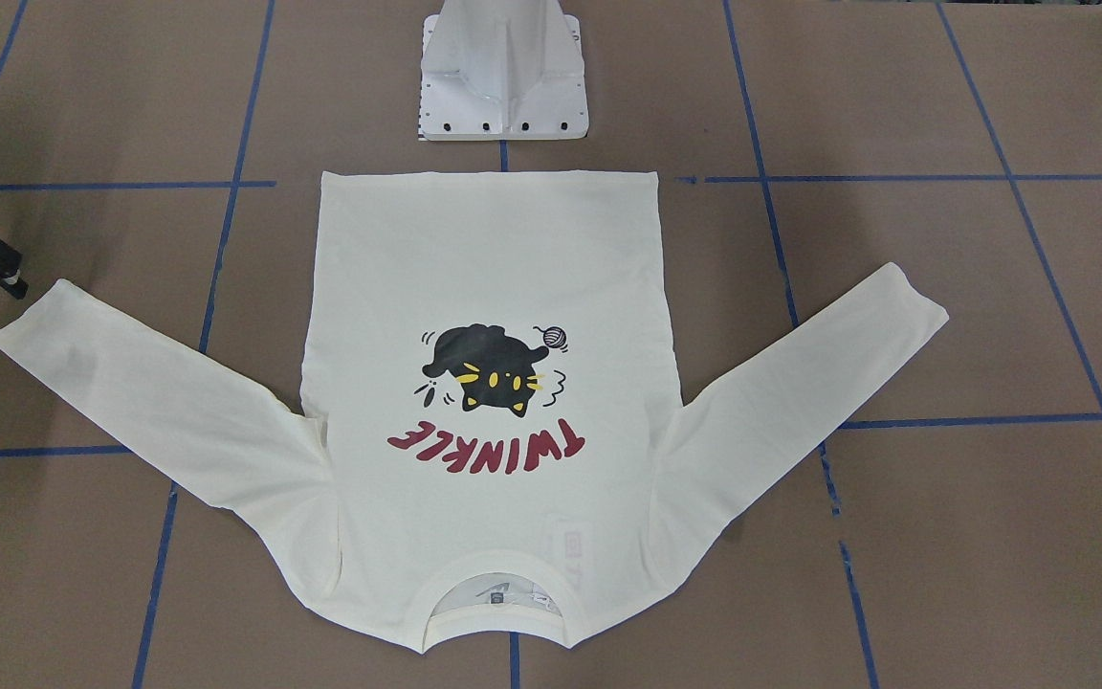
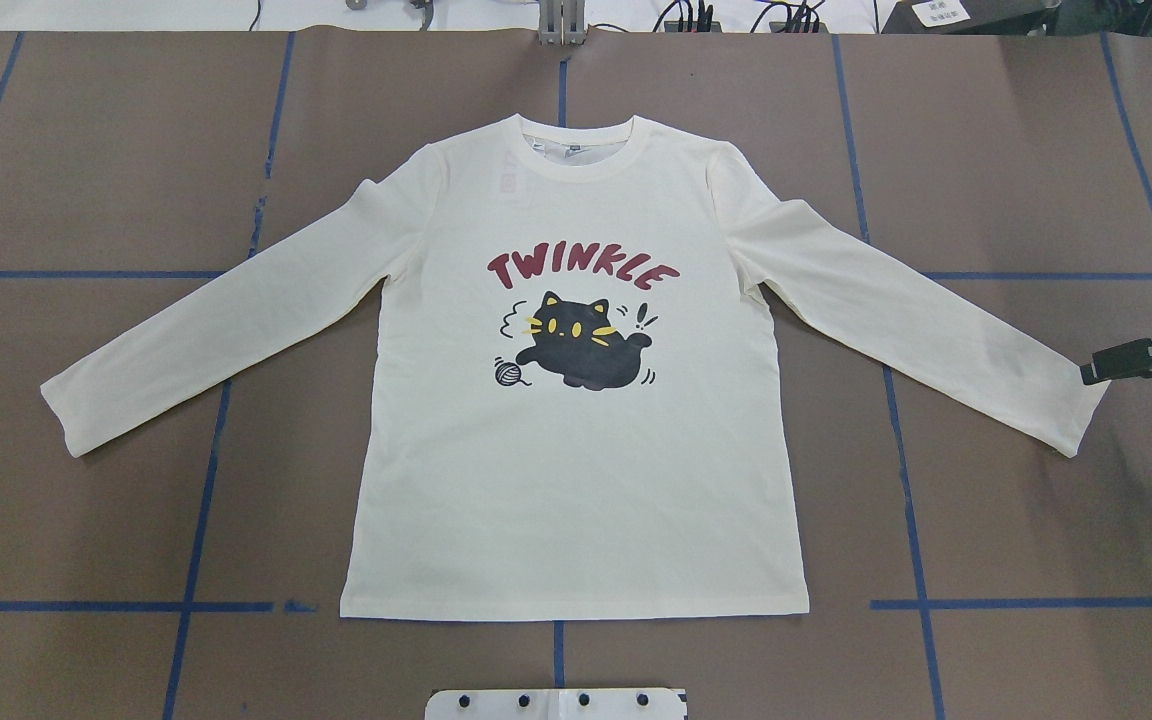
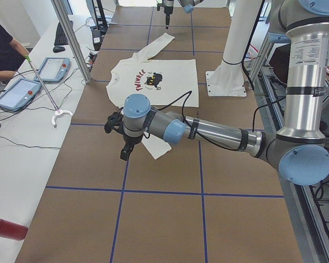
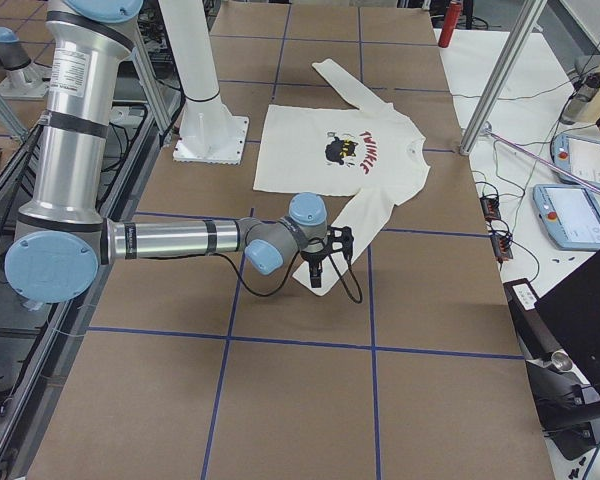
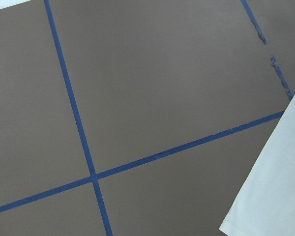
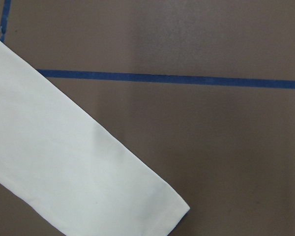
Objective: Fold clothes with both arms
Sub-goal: 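Lower the right gripper onto the nearest sleeve cuff and grasp it, then lift the cuff with the right gripper and fold the sleeve across the chest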
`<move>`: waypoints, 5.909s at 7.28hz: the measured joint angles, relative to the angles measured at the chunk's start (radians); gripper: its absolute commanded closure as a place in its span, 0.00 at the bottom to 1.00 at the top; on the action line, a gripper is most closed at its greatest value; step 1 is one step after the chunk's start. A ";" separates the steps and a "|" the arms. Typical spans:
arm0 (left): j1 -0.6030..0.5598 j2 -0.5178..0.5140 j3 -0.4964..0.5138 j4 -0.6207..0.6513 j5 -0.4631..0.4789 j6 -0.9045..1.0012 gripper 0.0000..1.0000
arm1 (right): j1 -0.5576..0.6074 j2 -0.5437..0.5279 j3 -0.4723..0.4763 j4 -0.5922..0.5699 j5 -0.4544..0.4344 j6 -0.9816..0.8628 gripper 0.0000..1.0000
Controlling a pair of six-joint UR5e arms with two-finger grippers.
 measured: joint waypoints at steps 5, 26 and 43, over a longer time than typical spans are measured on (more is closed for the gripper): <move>0.001 0.003 0.001 -0.001 -0.002 0.004 0.00 | -0.084 0.012 -0.103 0.081 -0.031 0.018 0.00; 0.001 0.000 0.015 -0.021 -0.060 0.000 0.00 | -0.052 0.414 -0.107 0.078 0.062 0.432 1.00; 0.001 -0.007 0.135 -0.109 -0.060 -0.009 0.00 | -0.453 1.394 -0.882 0.293 -0.566 0.584 0.00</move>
